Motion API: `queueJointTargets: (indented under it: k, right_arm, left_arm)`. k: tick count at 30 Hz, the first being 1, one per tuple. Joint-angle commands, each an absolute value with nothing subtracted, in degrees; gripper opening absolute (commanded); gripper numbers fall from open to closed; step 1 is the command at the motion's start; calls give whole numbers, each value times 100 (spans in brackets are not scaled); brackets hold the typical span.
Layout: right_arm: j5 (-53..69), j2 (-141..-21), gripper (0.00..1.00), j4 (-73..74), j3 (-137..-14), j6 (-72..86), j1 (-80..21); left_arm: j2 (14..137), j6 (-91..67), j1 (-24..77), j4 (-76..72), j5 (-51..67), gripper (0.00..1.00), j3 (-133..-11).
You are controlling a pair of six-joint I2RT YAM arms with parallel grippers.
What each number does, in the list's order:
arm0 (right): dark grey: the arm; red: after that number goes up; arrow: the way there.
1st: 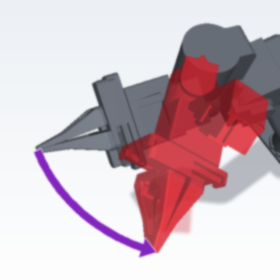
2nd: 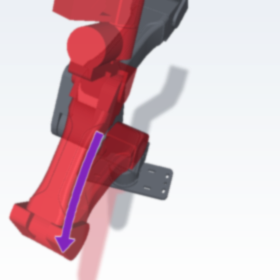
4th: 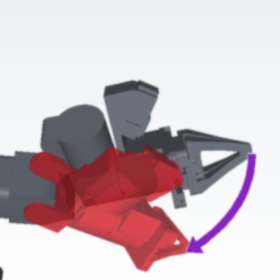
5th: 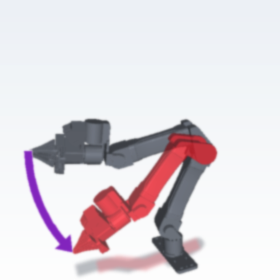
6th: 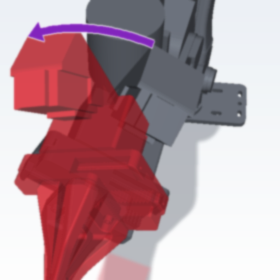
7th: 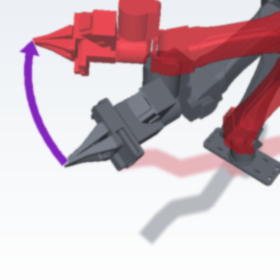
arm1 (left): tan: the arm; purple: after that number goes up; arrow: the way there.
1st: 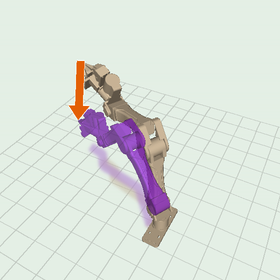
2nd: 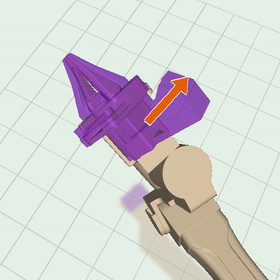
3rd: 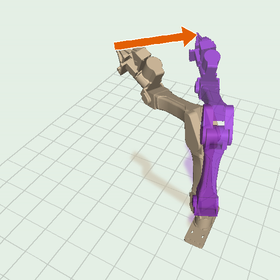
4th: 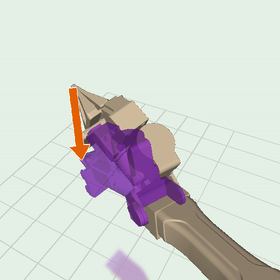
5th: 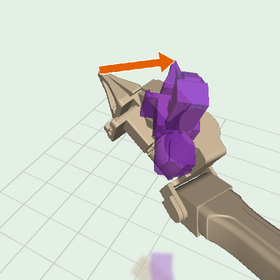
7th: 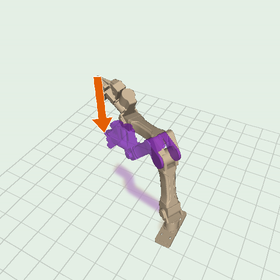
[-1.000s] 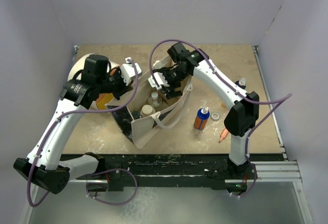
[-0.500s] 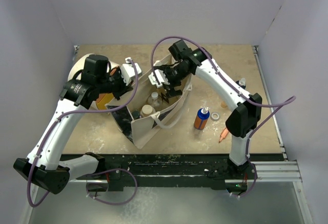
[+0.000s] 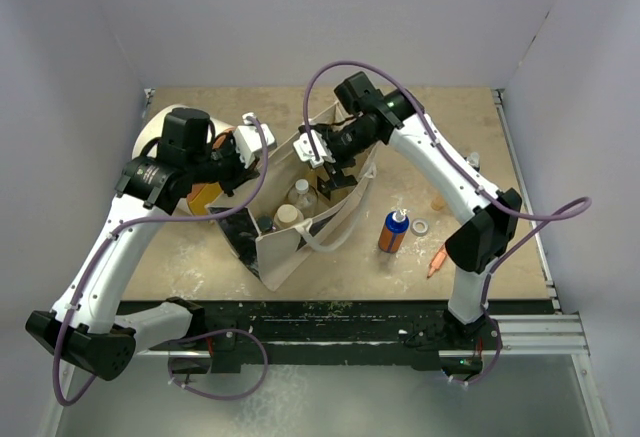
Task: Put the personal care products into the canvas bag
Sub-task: Place the care product in the canvas bag.
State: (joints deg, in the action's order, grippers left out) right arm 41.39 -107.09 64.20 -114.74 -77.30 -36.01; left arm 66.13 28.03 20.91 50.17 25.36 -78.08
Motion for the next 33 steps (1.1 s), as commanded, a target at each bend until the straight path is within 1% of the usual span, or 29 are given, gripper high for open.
queueJointTargets:
  k: [1, 11, 23, 28, 30, 33]
  right_arm:
    - [4484, -10381, 96, 6530, -11763, -7505, -3623]
    - [4599, -9971, 96, 5989, -11775, -6749, -3617]
    - [4702, -9069, 94, 5169, -10958, -5825, -3342]
    - [4541, -8487, 94, 4342, -10465, -4854, -3160]
    - [4395, -8262, 94, 4062, -10288, -4425, -3039]
    - [4247, -7957, 94, 3684, -10095, -3533, -2640]
  left_arm:
    - [6513, 2702, 2050, 4949, 2710, 2, -7755]
    - [6499, 2611, 2039, 4922, 2725, 2, -7782]
    - [6422, 2461, 1951, 4870, 2856, 3, -7752]
    - [6414, 2452, 1953, 4834, 2888, 9, -7742]
    - [6407, 2448, 1956, 4833, 2909, 13, -7751]
    - [6397, 2452, 1954, 4833, 2934, 16, -7757]
